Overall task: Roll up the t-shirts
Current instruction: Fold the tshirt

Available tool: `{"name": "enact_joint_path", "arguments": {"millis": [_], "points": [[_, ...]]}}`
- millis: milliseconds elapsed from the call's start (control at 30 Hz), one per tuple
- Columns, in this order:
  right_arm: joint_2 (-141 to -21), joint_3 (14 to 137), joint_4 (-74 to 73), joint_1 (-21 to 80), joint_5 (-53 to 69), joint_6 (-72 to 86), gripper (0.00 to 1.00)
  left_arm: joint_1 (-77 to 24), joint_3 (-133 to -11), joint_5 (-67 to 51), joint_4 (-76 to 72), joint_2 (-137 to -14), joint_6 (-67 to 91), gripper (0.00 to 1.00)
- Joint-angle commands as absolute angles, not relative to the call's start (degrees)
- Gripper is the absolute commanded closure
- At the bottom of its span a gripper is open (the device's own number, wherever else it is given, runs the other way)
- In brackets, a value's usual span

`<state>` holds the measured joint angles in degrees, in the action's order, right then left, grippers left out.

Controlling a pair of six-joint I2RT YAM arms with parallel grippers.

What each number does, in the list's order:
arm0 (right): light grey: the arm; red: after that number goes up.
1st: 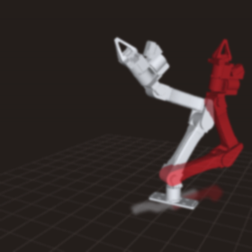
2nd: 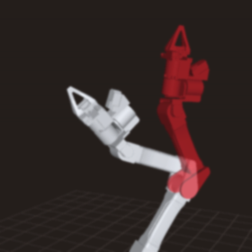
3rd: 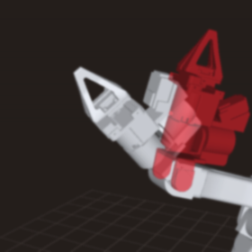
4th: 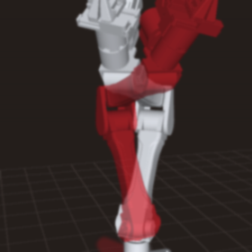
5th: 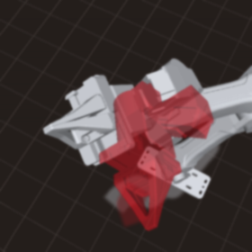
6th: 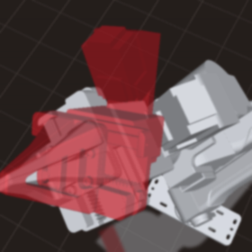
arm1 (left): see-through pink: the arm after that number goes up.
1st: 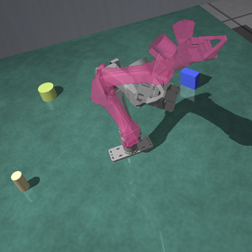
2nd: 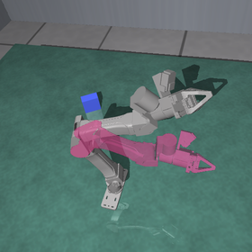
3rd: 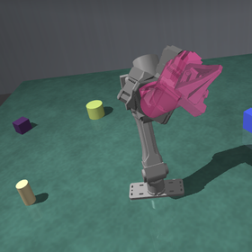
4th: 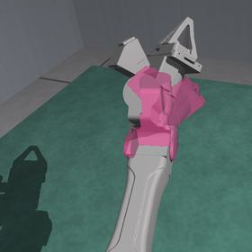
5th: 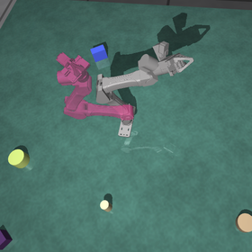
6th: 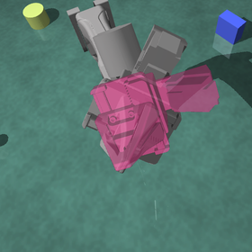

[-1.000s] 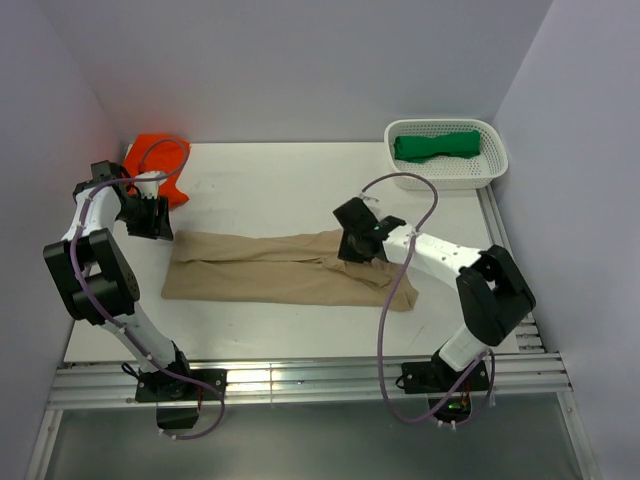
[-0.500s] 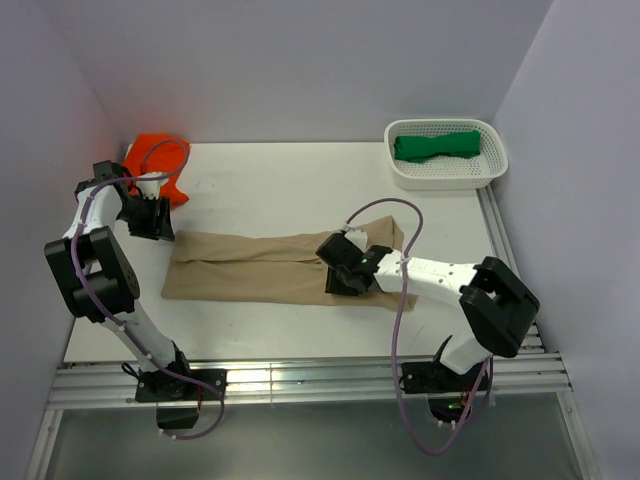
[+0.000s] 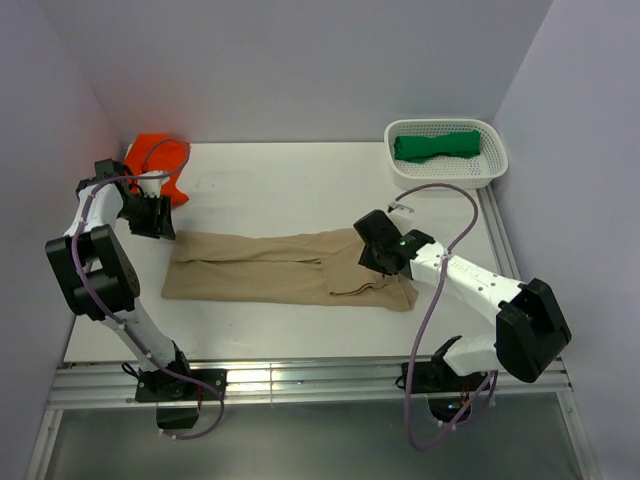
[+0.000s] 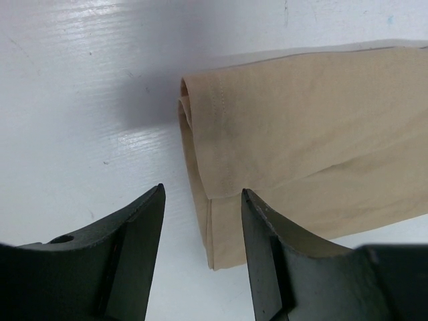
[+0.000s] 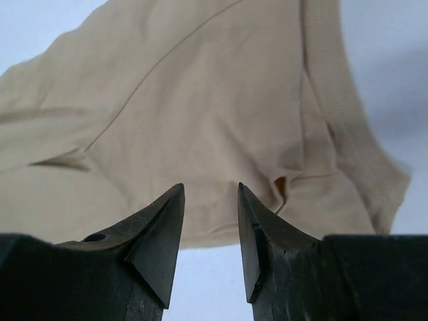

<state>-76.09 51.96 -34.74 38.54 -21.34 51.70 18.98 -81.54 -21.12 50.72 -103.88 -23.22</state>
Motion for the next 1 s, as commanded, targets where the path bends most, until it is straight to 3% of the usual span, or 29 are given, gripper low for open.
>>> {"name": "enact_joint_path", "arguments": {"millis": [0, 400, 533, 733, 833, 967], "points": [[-76.7, 49.9, -34.1, 36.7, -21.7, 50.3, 0.55, 18.5, -83.9, -22.1, 51.2, -104.2, -23.8, 0.45], [-62.4, 35.3, -34.7, 36.7, -18.8, 56.4, 0.59, 17.3, -85.1, -21.8, 50.9, -106.6, -23.1, 0.45], [-58.7, 37.3, -37.3, 36.3, -21.7, 56.4, 0.52, 16.9, -85.4, -22.1, 50.9, -106.9, -22.9, 0.45], [-67.6, 42.3, -31.0, 24.1, -18.2, 46.6, 0.47, 16.8, -85.4, -22.7, 51.0, -106.3, -23.3, 0.43], [-73.8, 44.3, -27.8, 20.1, -16.3, 41.8, 0.37, 16.8, -85.1, -23.0, 50.9, -105.6, -23.8, 0.42], [-79.8, 45.8, -22.3, 16.1, -11.1, 37.5, 0.32, 16.7, -85.3, -23.6, 51.2, -104.8, -24.3, 0.4]]}}
